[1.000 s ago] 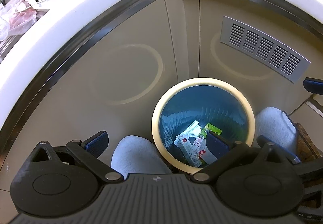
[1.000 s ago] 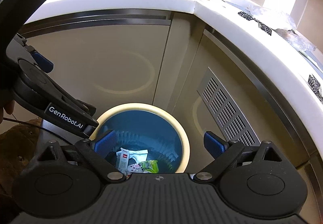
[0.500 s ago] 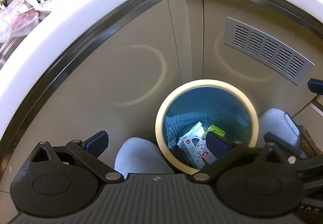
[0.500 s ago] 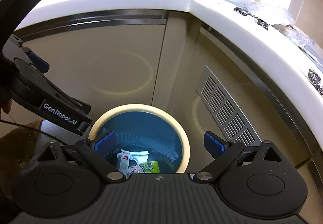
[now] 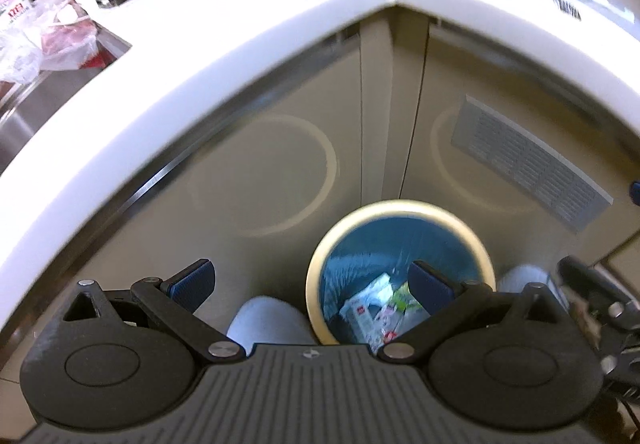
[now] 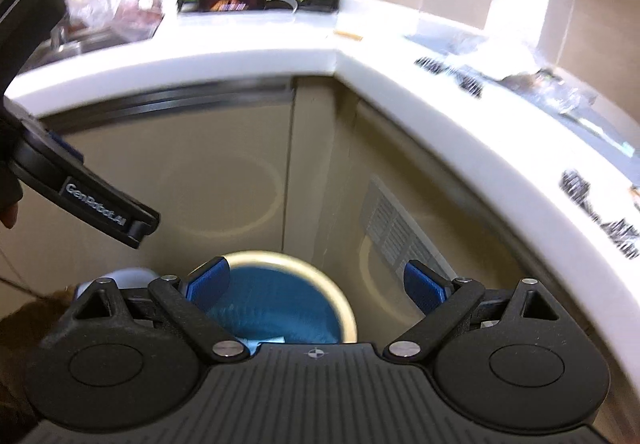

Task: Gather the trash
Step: 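Move the right gripper up to the clear plastic bag on the grey mat, then grasp the clear plastic bag with the right gripper while the left gripper approaches the mat, then grasp a second clear plastic bag with the left gripper, then lift and carry both clear plastic bags toward the bin with both grippers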

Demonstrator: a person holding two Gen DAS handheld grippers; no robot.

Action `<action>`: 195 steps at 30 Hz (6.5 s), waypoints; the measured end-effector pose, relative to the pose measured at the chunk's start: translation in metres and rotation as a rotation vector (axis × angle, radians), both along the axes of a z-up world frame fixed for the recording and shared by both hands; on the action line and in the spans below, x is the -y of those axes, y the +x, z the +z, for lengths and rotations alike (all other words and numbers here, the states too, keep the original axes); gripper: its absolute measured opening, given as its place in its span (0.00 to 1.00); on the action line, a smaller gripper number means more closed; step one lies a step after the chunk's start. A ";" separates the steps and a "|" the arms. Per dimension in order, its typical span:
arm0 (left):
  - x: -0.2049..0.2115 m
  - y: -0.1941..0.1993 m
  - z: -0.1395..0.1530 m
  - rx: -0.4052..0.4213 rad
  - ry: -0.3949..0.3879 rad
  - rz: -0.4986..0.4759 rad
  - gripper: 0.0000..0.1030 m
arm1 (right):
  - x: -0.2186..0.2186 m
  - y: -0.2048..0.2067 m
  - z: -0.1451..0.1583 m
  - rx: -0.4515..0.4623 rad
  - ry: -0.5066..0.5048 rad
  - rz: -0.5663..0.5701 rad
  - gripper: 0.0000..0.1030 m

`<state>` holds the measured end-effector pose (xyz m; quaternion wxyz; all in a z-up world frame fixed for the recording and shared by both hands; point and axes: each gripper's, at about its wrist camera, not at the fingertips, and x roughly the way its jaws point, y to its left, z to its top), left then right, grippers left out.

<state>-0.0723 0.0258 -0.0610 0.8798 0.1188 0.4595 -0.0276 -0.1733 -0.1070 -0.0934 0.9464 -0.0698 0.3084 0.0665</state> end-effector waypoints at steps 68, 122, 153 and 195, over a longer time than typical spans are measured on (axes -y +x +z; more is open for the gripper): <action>0.052 0.039 0.036 0.032 0.081 0.009 1.00 | 0.275 0.200 0.044 0.137 0.420 -0.479 0.65; 0.266 0.258 0.091 0.025 -0.691 -0.007 0.09 | 0.302 0.171 0.028 0.150 0.544 -0.613 0.06; -0.003 0.018 0.139 0.350 -0.522 0.017 0.06 | 0.245 0.121 0.063 0.367 0.290 -0.637 0.05; -0.022 -0.094 0.055 0.252 -0.400 -0.194 0.06 | 0.016 -0.052 0.044 0.105 0.197 -0.163 0.05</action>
